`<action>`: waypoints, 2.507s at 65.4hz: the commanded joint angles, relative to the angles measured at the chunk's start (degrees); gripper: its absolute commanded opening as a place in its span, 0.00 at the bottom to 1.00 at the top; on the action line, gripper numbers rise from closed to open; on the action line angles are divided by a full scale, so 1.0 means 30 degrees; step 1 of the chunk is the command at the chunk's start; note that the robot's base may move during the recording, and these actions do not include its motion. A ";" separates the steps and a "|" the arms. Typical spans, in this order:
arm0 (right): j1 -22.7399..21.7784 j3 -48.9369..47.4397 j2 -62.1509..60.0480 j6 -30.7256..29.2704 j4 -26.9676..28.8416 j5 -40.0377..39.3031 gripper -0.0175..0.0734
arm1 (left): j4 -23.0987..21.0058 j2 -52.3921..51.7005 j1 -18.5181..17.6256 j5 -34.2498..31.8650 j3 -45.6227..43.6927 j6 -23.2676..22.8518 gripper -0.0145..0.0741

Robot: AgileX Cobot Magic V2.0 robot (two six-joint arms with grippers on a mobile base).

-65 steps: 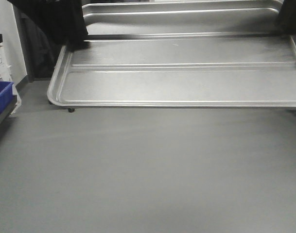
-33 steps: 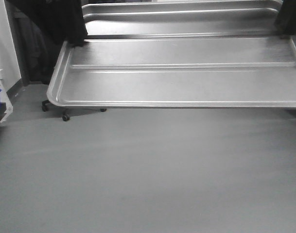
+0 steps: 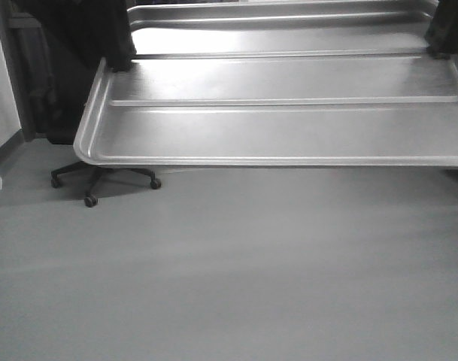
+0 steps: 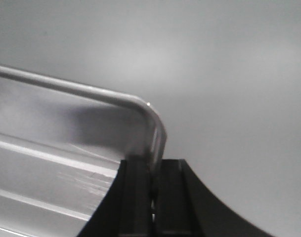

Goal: Grab silver tray and place in blue box
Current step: 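Keep the tray held level with both grippers while driving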

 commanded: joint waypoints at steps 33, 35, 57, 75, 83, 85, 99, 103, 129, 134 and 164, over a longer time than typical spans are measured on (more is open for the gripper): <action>-0.0054 -0.0752 -0.0606 -0.0400 -0.1203 -0.0537 0.26 | 0.0971 -0.0701 -0.0091 0.0300 -0.0397 0.0476 0.05; -0.0054 -0.0752 -0.0606 -0.0400 -0.1203 -0.0537 0.26 | 0.0971 -0.0701 -0.0091 0.0300 -0.0397 0.0476 0.05; -0.0054 -0.0752 -0.0606 -0.0400 -0.1203 -0.0537 0.26 | 0.0971 -0.0701 -0.0091 0.0300 -0.0397 0.0476 0.05; -0.0054 -0.0752 -0.0606 -0.0400 -0.1203 -0.0537 0.26 | 0.0934 -0.0701 -0.0091 0.0300 -0.0397 0.0476 0.05; -0.0054 -0.0752 -0.0606 -0.0400 -0.1203 -0.0537 0.26 | 0.0934 -0.0701 -0.0091 0.0300 -0.0397 0.0476 0.05; -0.0054 -0.0752 -0.0606 -0.0400 -0.1203 -0.0537 0.26 | 0.0934 -0.0701 -0.0091 0.0300 -0.0397 0.0476 0.05; -0.0054 -0.0752 -0.0606 -0.0400 -0.1203 -0.0537 0.26 | 0.0934 -0.0701 -0.0091 0.0300 -0.0397 0.0476 0.05; -0.0054 -0.0752 -0.0606 -0.0400 -0.1203 -0.0537 0.26 | 0.0934 -0.0701 -0.0091 0.0300 -0.0397 0.0476 0.05; -0.0054 -0.0752 -0.0606 -0.0400 -0.1203 -0.0537 0.26 | 0.0934 -0.0701 -0.0091 0.0300 -0.0397 0.0476 0.05; -0.0054 -0.0752 -0.0606 -0.0400 -0.1203 -0.0537 0.26 | 0.0934 -0.0701 -0.0091 0.0300 -0.0397 0.0476 0.05; -0.0054 -0.0752 -0.0606 -0.0400 -0.1203 -0.0537 0.26 | 0.0969 -0.0701 -0.0091 0.0300 -0.0397 0.0476 0.05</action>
